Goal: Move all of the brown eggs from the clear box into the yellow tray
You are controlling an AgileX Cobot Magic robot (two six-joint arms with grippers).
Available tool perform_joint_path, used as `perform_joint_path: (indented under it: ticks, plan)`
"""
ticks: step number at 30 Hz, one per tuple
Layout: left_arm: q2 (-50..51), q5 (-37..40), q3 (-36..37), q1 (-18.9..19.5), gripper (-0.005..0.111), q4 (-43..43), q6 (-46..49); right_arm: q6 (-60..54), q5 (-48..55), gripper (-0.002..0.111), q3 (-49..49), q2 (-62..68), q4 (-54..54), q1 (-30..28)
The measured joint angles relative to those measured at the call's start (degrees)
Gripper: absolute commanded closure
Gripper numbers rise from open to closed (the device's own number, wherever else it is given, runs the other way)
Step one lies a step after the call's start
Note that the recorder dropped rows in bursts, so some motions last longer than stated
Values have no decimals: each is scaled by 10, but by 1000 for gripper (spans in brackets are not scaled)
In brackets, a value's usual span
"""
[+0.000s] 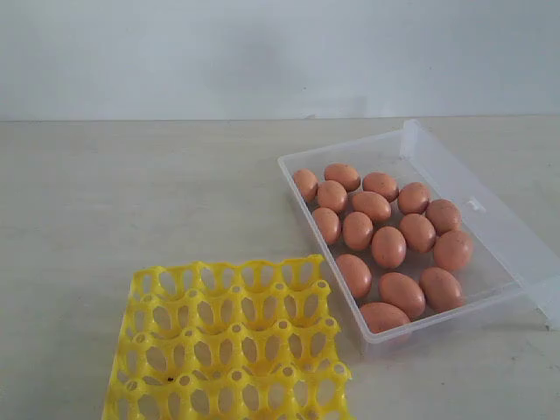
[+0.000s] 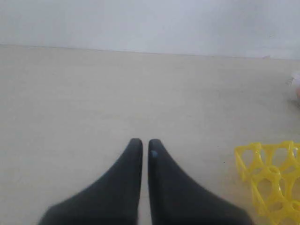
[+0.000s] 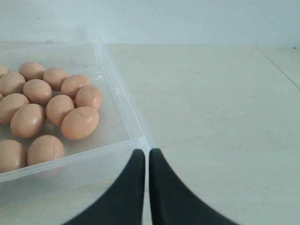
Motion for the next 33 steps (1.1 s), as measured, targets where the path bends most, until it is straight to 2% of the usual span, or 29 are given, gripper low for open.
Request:
perform_joint_path:
  ticks: [11,13,16,19,21,22,24,25,27,29,30,31,33]
  plan:
    - [0,0,0,0,103,0,0,9,-28,108,0,0,12,0]
    - [0,0,0,0,103,0,0,72,-85,108,0,0,94,0]
    - [0,0,0,0,103,0,0,250,-164,108,0,0,342,0]
    - [0,0,0,0,103,0,0,270,-207,108,0,0,407,0]
    - [0,0,0,0,103,0,0,285,-327,108,0,0,440,0]
    - [0,0,0,0,103,0,0,271,-495,108,-6,5,478,0]
    - [0,0,0,0,103,0,0,105,-618,108,-74,70,532,0]
    - [0,0,0,0,103,0,0,32,-612,108,-114,111,508,0]
    - [0,0,0,0,103,0,0,-40,-514,108,-230,248,343,0]
    - [0,0,0,0,103,0,0,-28,-362,108,-358,413,152,2]
    - [0,0,0,0,103,0,0,-20,-267,108,-427,499,93,2]
    - [0,0,0,0,103,0,0,-20,-148,108,-496,583,61,2]
    - [0,0,0,0,103,0,0,-39,12,108,-594,698,51,2]
